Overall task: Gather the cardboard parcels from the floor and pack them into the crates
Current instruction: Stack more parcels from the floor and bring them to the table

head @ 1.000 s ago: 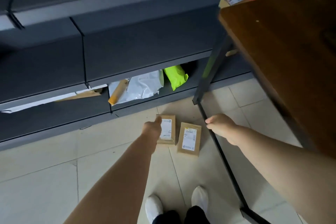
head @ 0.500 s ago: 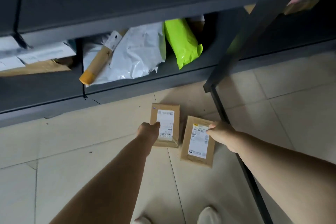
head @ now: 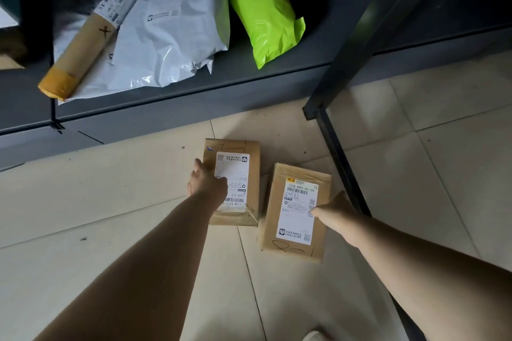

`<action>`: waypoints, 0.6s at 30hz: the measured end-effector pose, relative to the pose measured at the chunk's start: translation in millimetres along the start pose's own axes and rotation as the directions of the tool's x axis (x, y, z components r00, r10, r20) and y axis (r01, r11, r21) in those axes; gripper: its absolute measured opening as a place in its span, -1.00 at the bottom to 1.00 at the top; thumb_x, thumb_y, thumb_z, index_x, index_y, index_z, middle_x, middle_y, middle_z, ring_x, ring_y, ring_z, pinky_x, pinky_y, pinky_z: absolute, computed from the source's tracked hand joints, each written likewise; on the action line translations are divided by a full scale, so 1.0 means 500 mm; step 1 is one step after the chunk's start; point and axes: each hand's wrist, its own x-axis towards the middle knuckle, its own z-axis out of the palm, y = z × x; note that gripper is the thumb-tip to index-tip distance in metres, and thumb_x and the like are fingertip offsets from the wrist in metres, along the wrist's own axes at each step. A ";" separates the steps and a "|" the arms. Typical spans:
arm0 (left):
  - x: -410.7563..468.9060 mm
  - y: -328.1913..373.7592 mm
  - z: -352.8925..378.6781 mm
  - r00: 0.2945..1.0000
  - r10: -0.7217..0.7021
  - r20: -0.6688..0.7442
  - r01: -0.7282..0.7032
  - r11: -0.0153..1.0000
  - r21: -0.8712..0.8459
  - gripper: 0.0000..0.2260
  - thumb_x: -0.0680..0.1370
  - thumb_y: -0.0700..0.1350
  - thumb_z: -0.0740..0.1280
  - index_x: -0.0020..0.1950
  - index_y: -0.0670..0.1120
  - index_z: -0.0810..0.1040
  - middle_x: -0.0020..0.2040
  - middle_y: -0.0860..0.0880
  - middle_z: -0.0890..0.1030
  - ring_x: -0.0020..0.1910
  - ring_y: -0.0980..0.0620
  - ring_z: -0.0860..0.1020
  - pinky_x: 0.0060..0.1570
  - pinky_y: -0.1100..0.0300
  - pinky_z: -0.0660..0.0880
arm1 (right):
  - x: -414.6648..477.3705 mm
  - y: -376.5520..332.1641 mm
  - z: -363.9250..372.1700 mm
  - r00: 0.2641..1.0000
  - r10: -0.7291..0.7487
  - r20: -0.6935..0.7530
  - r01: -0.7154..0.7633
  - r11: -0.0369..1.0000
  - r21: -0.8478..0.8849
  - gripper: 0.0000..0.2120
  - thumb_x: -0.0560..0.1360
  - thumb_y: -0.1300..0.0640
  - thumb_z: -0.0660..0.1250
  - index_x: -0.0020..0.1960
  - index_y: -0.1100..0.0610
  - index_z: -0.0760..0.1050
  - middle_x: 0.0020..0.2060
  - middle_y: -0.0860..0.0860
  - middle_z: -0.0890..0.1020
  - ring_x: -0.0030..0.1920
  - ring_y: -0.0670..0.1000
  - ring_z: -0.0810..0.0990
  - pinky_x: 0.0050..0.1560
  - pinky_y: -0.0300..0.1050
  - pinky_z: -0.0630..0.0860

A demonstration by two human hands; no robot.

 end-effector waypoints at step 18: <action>-0.019 -0.039 0.000 0.973 -0.097 0.211 0.143 0.966 -0.216 -0.54 0.55 -0.13 0.37 0.41 -0.08 0.31 0.24 -0.10 0.53 0.11 -0.12 0.46 0.08 0.02 0.41 | -0.027 0.029 -0.033 0.953 -0.043 0.300 -0.048 0.955 0.293 -0.94 0.56 0.15 0.34 -0.07 0.01 0.51 -0.01 0.00 0.62 -0.03 -0.01 0.53 0.04 -0.14 0.28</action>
